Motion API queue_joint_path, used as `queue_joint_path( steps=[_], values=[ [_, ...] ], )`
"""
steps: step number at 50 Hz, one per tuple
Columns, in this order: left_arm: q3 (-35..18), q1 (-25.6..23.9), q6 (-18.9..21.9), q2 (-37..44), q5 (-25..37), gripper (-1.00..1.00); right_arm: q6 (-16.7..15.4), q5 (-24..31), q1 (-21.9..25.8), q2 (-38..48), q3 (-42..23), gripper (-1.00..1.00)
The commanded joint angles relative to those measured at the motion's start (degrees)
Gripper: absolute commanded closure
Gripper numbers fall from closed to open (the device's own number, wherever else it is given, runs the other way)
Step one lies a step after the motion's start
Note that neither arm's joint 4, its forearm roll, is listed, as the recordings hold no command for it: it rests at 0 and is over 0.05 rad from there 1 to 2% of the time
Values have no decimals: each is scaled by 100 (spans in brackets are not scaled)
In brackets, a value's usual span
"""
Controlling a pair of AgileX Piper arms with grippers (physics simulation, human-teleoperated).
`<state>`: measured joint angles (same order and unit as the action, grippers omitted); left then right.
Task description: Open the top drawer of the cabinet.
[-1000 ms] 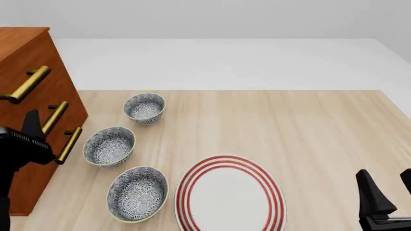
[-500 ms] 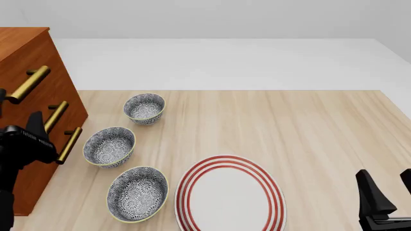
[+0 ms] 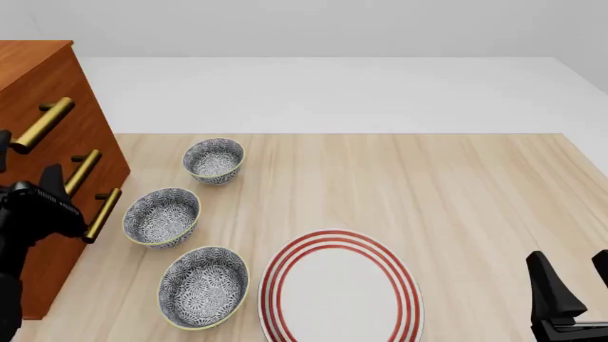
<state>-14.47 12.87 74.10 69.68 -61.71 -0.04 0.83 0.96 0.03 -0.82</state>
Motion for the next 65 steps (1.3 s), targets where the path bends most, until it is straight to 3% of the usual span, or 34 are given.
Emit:
queue_joint_path(
  steps=[1, 61, 62, 65],
  values=[
    [-43, 34, 56, 177, -82, -100, 0, 1, 0, 0, 0, -100],
    [-430, 230, 121, 404, 26, -100, 0, 0, 1, 0, 0, -100],
    [-331, 166, 246, 432, -267, 100, -2, 1, -1, 0, 0, -100],
    [-349, 164, 222, 378, -101, 100, 0, 0, 0, 0, 0, -100]
  ],
)
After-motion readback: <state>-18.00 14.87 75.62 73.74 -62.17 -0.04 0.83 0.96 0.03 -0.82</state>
